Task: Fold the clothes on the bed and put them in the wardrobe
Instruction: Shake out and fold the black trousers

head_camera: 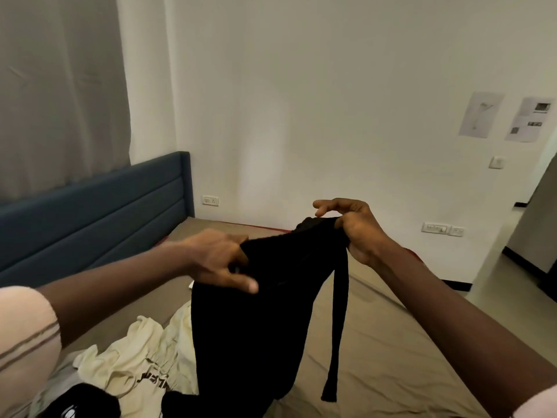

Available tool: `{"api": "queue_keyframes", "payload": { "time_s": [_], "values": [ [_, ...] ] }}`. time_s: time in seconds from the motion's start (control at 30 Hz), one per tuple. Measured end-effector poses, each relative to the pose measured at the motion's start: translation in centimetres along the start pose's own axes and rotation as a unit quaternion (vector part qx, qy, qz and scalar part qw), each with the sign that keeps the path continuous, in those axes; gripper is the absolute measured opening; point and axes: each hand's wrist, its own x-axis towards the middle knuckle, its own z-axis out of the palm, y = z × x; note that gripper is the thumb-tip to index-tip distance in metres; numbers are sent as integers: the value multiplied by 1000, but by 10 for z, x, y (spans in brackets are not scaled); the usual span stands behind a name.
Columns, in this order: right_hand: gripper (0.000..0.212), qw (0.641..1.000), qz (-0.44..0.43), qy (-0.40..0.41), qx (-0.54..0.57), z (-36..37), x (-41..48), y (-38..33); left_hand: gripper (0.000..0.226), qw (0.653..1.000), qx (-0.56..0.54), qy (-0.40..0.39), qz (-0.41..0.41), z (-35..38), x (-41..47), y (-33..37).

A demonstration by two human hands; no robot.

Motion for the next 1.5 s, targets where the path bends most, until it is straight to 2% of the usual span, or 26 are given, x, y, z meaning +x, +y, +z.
{"api": "queue_keyframes", "payload": {
  "time_s": [0.07,0.1,0.17,0.2,0.27,0.3,0.33,0.37,0.4,0.5,0.57,0.67,0.73,0.8,0.9,0.97,1.03,1.07,1.1,1.13,1.23,1.3,1.37,1.4,1.43,1.5],
  "values": [
    [53,1000,14,4,12,6,6,1,80,998,45,-51,-18,15,1,20],
    [50,1000,5,-5,-11,8,8,3,67,995,59,-69,-33,22,1,20],
    [54,979,-87,-47,-179,3,13,7,42,994,46,-61,-75,22,-3,4],
    [60,939,-143,-92,-298,-1,15,8,37,992,41,-59,-103,18,-7,-9],
    [64,836,-177,-180,-487,-8,21,13,34,984,60,-51,-161,2,-20,-39],
    [65,800,-167,-204,-540,-11,22,15,33,978,69,-46,-190,-7,-27,-56],
    [65,781,-164,-210,-565,-13,25,18,32,973,70,-38,-216,-16,-33,-71],
    [65,778,-165,-207,-570,-12,26,20,30,968,69,-27,-241,-25,-37,-85],
    [63,791,-166,-199,-554,-10,26,22,27,964,64,-16,-257,-34,-38,-94],
    [53,904,-120,-156,-381,-3,27,18,22,960,39,0,-278,-51,-37,-111],
    [47,944,-84,-151,-282,-2,26,14,26,961,33,-15,-274,-54,-37,-113],
    [44,945,-104,-171,-258,0,25,9,27,957,41,-14,-288,-57,-37,-113],
    [54,925,-141,-192,-296,6,23,5,25,946,68,5,-317,-60,-34,-114],
    [61,907,-141,-217,-332,14,22,3,20,932,97,44,-347,-66,-32,-116],
    [41,888,-124,-210,-389,19,17,-3,12,917,109,104,-369,-79,-32,-122],
    [45,846,-157,-185,-474,17,12,-10,5,912,113,131,-373,-91,-35,-127],
    [59,757,-183,-144,-611,11,11,-15,6,913,113,140,-366,-99,-39,-132],
    [57,715,-198,-109,-662,9,12,-18,9,919,111,140,-352,-101,-43,-135],
    [49,701,-215,-73,-676,6,15,-21,12,928,106,147,-326,-103,-46,-136],
    [42,723,-231,-36,-650,3,17,-23,16,937,95,161,-294,-102,-50,-135],
    [41,869,-227,58,-436,-15,30,-26,35,951,22,190,-244,-92,-57,-127],
    [29,950,-170,34,-259,-26,33,-29,57,934,-86,213,-273,-82,-58,-117],
    [24,986,-105,-16,-131,-33,30,-36,73,888,-234,242,-312,-77,-57,-107],
    [30,992,-81,-36,-89,-36,28,-40,74,860,-319,248,-311,-76,-57,-104],
    [36,995,-59,-54,-56,-38,27,-43,67,829,-407,248,-293,-75,-57,-101],
    [38,995,-28,-97,-21,-43,22,-55,39,772,-540,229,-244,-80,-60,-97]
  ]
}}
